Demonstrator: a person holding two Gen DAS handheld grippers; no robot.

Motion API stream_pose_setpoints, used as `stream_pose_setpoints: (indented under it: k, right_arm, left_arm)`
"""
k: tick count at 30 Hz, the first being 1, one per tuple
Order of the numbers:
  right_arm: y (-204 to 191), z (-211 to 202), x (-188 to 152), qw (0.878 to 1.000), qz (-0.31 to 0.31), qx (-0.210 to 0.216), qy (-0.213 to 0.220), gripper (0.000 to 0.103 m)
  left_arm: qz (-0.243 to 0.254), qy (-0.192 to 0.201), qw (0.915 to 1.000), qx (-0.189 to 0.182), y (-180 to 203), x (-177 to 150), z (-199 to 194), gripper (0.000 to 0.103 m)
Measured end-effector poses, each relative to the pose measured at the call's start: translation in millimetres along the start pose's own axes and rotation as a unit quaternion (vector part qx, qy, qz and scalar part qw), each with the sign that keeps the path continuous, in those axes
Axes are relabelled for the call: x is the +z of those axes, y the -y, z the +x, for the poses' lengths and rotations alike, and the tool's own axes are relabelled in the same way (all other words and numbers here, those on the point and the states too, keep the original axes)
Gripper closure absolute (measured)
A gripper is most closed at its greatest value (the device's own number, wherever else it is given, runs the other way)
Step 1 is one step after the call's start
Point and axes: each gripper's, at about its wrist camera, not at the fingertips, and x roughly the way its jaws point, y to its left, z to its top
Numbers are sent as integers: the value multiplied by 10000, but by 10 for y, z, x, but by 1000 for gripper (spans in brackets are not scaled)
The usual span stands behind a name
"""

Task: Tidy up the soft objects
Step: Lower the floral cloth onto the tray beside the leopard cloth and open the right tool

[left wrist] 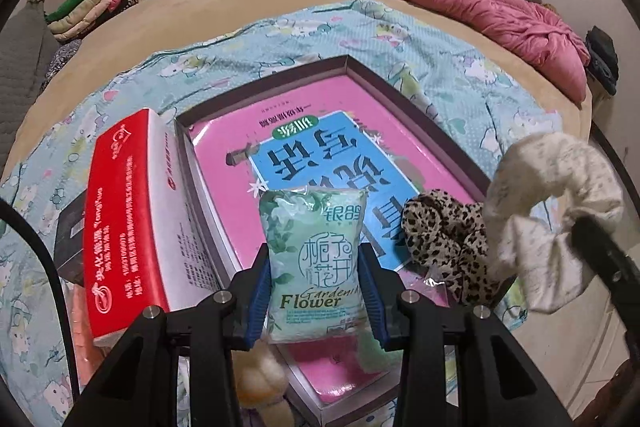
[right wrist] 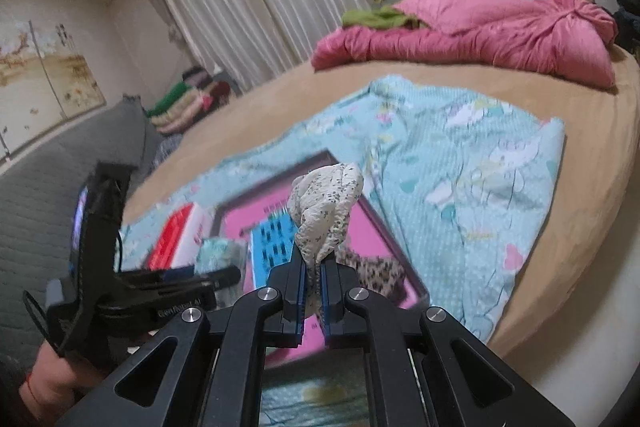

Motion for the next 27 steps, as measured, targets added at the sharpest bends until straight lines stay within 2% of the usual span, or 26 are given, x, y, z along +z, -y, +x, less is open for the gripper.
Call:
stream_pose_setpoints:
  k: [4, 10, 20, 25, 27]
  right_arm:
    - [-39, 93, -60, 9997, -90, 93, -190, 97]
    - [-145, 206, -140, 9978, -190, 462, -444, 97]
    - [-126, 376, -242, 9959, -188, 302, -829, 97]
    - [-115, 426, -273, 9943, -73, 568, -898, 97]
    - [-131, 448, -293, 9941, -92, 520, -943, 97]
  left_arm:
    - [-11, -65, 10000, -11, -12, -7, 61, 61]
    - [-51, -134, 9999, 27, -43, 14, 121, 61]
    - [-11, -273, 9996, 97, -66, 45, 246, 61]
    - [15, -292, 9995, 97, -48, 55, 283, 61]
    - [16, -297, 9995, 90, -48, 58, 293, 61]
